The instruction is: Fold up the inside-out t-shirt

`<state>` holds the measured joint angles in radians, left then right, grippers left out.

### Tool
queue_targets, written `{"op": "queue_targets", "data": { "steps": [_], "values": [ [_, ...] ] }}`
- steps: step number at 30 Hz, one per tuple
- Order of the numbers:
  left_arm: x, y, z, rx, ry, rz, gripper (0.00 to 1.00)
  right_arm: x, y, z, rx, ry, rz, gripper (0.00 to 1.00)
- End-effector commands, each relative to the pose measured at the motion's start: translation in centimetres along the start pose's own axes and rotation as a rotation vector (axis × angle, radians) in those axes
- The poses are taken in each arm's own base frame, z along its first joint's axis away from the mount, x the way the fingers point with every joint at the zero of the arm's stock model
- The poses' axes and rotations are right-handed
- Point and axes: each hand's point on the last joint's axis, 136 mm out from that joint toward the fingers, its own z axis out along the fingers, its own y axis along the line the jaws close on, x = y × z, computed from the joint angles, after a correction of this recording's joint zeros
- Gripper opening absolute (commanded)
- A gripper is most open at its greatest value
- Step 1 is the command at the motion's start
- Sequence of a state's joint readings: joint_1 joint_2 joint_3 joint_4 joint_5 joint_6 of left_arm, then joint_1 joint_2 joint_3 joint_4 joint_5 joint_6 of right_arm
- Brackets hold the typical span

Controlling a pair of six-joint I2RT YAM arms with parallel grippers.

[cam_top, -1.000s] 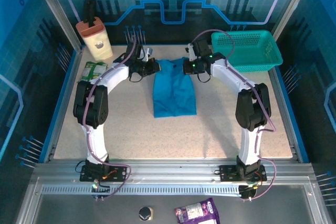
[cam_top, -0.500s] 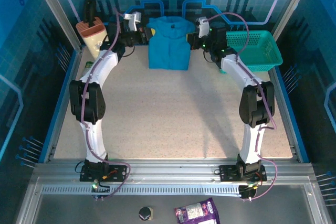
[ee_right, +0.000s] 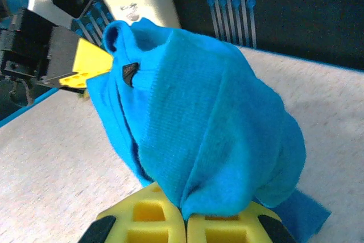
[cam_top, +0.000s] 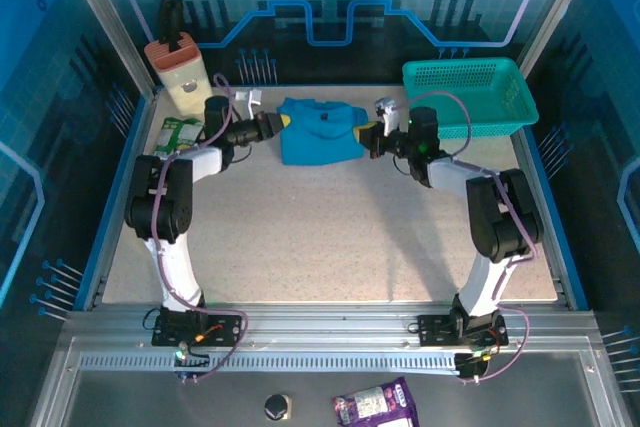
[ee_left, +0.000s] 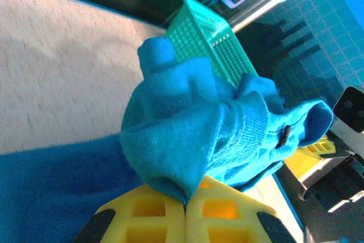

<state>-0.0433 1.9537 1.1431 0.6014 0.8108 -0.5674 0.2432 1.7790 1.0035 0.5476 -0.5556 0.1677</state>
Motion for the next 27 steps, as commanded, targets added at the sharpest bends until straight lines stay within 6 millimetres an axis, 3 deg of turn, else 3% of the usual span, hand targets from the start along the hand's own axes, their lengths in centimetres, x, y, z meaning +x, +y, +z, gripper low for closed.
{"op": "queue_targets", "data": {
  "steps": [1, 8, 15, 22, 27],
  "values": [
    [-2.2, -6.7, -2.6, 0.136, -0.1, 0.159, 0.0, -3.0, 4.7, -2.0, -0.074, -0.097, -0.084, 0.0],
    [4.3, -6.6, -4.3, 0.128, -0.018, 0.044, 0.0, 4.6, 8.2, -3.6, -0.06, 0.077, 0.048, 0.0],
    [9.6, -6.0, -5.3, 0.012, 0.089, 0.016, 0.0, 8.3, 8.9, -4.7, 0.01, 0.221, 0.208, 0.0],
    [8.7, -3.1, -4.4, -0.152, 0.125, -0.016, 0.0, 10.1, 6.2, -3.0, 0.113, 0.387, 0.421, 0.0],
    [7.3, -1.8, -3.3, -0.2, 0.134, -0.016, 0.0, 9.9, 4.2, -0.7, 0.142, 0.442, 0.539, 0.0]
  ]
}}
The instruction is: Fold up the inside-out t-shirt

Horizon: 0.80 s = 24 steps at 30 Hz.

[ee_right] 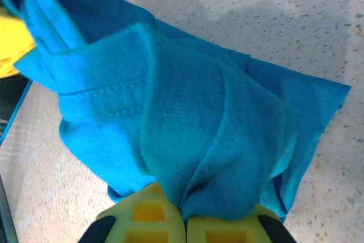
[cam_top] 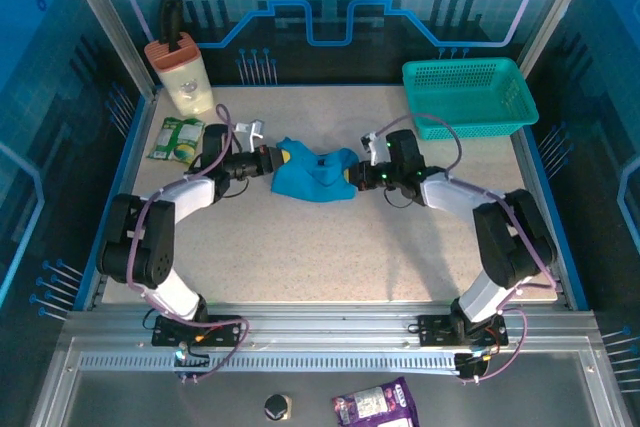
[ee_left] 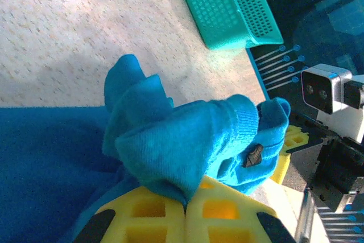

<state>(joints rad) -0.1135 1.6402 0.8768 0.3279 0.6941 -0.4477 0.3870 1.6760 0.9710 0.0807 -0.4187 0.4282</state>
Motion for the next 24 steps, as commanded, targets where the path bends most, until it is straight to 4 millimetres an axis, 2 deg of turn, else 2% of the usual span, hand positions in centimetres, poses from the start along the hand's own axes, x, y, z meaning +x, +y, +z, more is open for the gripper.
{"op": "queue_targets", "data": {
  "steps": [1, 7, 14, 19, 24],
  "values": [
    [-0.6, 1.7, 0.8, -0.076, 0.024, 0.007, 0.0, 0.5, -1.9, 1.1, 0.049, 0.092, 0.146, 0.0],
    [-2.0, 4.4, 2.8, -0.13, 0.063, -0.043, 0.0, -0.7, -3.9, 2.9, 0.076, 0.135, 0.256, 0.0],
    [-3.3, 8.8, 4.8, -0.213, 0.078, -0.156, 0.0, -1.9, -6.7, 5.4, 0.107, 0.177, 0.327, 0.0],
    [-2.0, 11.9, 5.7, -0.295, 0.131, -0.22, 0.0, -2.2, -8.3, 7.0, 0.116, 0.205, 0.358, 0.0],
    [-0.9, 14.0, 5.5, -0.347, 0.145, -0.278, 0.0, -1.9, -9.1, 7.9, 0.125, 0.225, 0.37, 0.0]
  ]
}}
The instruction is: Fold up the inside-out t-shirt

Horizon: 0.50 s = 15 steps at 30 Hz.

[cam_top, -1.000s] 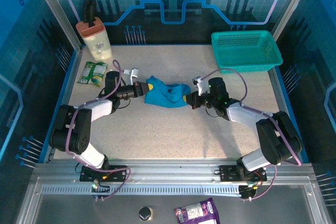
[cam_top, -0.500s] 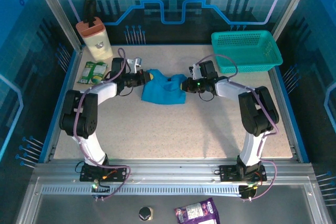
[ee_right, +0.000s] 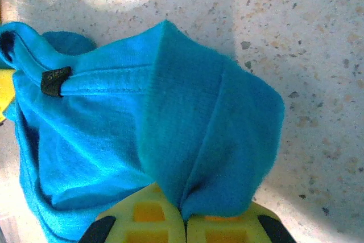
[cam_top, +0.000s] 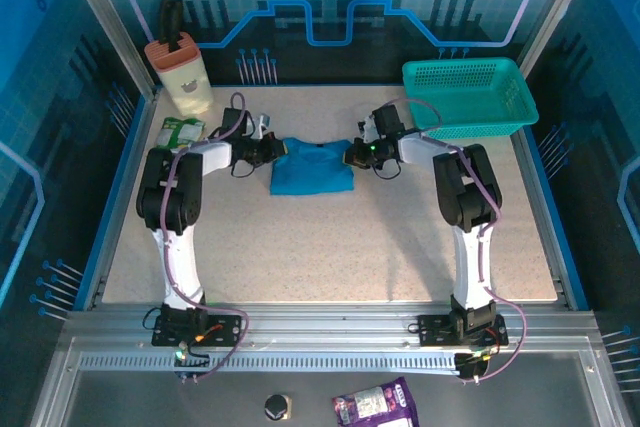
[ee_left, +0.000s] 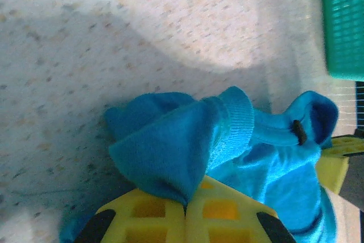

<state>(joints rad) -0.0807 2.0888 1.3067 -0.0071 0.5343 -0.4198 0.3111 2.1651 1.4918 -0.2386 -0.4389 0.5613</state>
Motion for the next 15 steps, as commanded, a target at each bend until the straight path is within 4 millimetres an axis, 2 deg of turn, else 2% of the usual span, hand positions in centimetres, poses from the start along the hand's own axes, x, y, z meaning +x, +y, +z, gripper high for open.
{"op": "queue_targets", "data": {
  "steps": [1, 4, 9, 12, 15],
  "values": [
    [0.1, 1.9, 0.0, -0.053, 0.019, -0.068, 0.0, 0.2, -0.8, 0.2, 0.007, 0.038, 0.04, 0.0],
    [-0.1, 0.8, -0.8, -0.023, 0.009, -0.062, 0.0, -0.2, 0.5, -0.6, -0.014, 0.037, 0.022, 0.0],
    [-0.3, -1.2, -3.9, -0.039, -0.032, -0.02, 0.0, 0.1, 3.5, -2.8, -0.039, 0.033, -0.043, 0.0],
    [0.8, -0.5, -4.4, -0.082, 0.002, -0.057, 0.0, 0.7, 4.6, -2.7, -0.062, 0.06, -0.061, 0.0],
    [2.3, 1.3, -4.5, -0.156, 0.04, -0.112, 0.0, 1.3, 5.0, -2.0, -0.068, 0.095, -0.07, 0.0]
  ]
}}
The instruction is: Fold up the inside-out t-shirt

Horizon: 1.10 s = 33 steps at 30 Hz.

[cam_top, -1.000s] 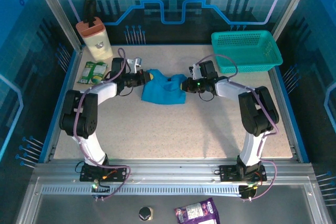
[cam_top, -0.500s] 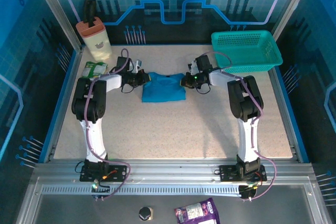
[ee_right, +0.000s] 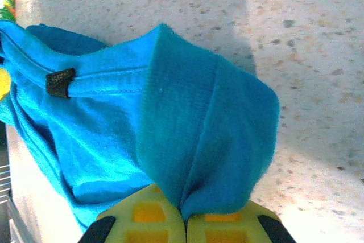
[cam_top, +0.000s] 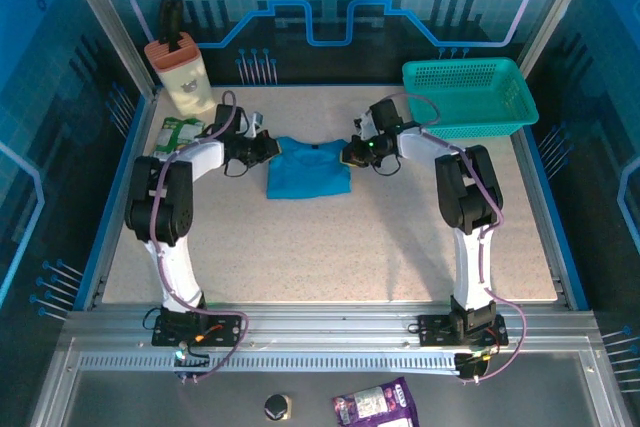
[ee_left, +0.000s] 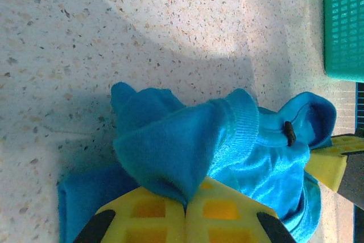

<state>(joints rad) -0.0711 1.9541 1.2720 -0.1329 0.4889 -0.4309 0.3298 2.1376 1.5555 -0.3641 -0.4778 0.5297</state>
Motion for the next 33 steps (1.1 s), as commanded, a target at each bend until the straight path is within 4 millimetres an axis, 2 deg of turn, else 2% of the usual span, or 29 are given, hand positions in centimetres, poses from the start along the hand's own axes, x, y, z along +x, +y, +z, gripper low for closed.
{"op": "queue_targets", "data": {
  "steps": [1, 10, 12, 15, 20, 25, 28, 30, 33],
  "values": [
    [2.3, 3.1, -0.8, -0.122, 0.058, -0.089, 0.0, 0.8, 2.4, -0.3, -0.04, 0.05, -0.043, 0.0],
    [4.4, 8.1, 0.5, -0.23, 0.151, -0.213, 0.0, 1.5, -0.9, 2.2, 0.021, 0.108, 0.031, 0.0],
    [4.6, 8.2, 0.7, -0.232, 0.167, -0.224, 0.0, 1.6, -1.4, 2.4, 0.029, 0.11, 0.043, 0.0],
    [4.5, 7.7, 0.1, -0.223, 0.147, -0.223, 0.0, 1.4, -1.5, 2.1, 0.034, 0.103, 0.047, 0.08],
    [4.3, 6.1, -1.7, -0.193, 0.111, -0.194, 0.02, 0.8, -0.1, 0.0, 0.044, 0.076, 0.024, 0.3],
    [4.9, 4.6, -3.0, -0.163, 0.124, -0.195, 0.07, 1.1, 1.8, -3.5, 0.108, 0.053, -0.021, 0.36],
    [5.3, 4.3, -4.4, -0.188, 0.111, -0.18, 0.12, 2.0, 3.3, -5.1, 0.127, 0.041, -0.043, 0.39],
    [5.8, 4.4, -5.2, -0.213, 0.12, -0.177, 0.19, 3.0, 5.0, -5.2, 0.088, 0.053, -0.047, 0.44],
    [6.2, 4.0, -6.3, -0.222, 0.114, -0.171, 0.25, 4.7, 7.3, -4.7, 0.014, 0.104, -0.039, 0.46]
  ]
}}
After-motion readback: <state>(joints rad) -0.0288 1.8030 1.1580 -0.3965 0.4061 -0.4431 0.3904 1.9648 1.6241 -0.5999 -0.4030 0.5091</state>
